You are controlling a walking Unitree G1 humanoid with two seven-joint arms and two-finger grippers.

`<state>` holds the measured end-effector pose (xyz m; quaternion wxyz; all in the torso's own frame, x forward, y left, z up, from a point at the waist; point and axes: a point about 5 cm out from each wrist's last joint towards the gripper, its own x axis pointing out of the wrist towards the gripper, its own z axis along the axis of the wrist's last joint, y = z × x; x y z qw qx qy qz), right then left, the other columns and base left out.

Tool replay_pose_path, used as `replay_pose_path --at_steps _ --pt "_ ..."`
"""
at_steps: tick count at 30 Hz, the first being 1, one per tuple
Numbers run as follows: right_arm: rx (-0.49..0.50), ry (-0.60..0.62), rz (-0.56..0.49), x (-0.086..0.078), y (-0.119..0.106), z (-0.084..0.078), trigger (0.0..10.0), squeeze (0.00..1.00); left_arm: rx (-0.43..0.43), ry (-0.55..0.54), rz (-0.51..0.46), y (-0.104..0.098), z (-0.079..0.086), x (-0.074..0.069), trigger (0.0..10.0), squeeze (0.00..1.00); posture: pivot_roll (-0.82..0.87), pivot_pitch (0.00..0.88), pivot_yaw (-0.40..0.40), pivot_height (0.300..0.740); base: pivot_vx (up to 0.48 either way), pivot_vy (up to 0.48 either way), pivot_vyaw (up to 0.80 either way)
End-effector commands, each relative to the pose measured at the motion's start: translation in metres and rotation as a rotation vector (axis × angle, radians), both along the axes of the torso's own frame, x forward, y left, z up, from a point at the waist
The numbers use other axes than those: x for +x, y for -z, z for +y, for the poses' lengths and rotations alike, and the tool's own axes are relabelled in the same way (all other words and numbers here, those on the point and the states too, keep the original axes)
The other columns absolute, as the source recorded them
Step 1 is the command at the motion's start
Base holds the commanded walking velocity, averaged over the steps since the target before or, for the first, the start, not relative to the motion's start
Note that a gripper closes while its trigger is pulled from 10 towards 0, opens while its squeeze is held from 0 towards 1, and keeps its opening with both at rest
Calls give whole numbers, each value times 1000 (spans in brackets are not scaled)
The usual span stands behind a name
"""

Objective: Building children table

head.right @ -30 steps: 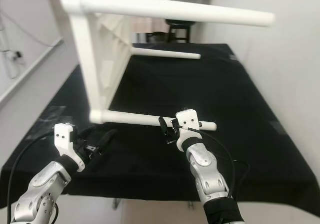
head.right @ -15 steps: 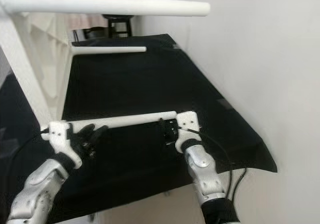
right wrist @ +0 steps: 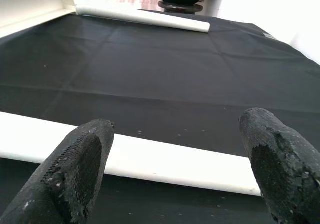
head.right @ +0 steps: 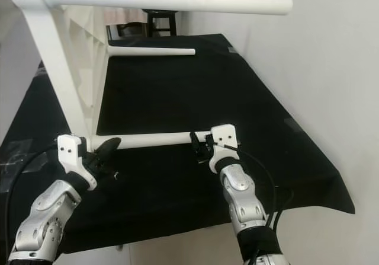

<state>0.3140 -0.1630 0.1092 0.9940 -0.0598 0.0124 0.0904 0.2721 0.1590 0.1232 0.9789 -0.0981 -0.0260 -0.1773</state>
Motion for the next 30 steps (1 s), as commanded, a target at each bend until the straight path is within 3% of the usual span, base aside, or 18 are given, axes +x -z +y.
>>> replay_pose_path --at_steps 1,9,10,17,22,30 --pt "2 -2 -14 2 -2 1 10000 0 18 -10 7 3 2 0 0 0 -46 0 -19 740 0 0 0" --pt "9 -1 -16 2 -2 0 10000 0 46 -51 19 3 3 3 0 0 -46 0 -18 740 0 0 0" --pt "11 1 -18 2 -3 0 10000 0 61 -61 29 4 4 4 10000 0 -46 0 -18 740 0 0 0" --pt "32 3 -2 4 -2 -3 10000 0 81 -64 35 5 3 5 10000 0 -43 0 -15 740 0 0 0" --pt "59 -9 -17 4 -4 -1 10000 0 109 -72 30 4 4 6 10000 0 -42 0 -14 740 0 0 -800" --pt "61 -45 -46 1 -7 2 10000 0 123 -74 31 4 4 6 10000 0 -39 5 -9 740 255 0 55"
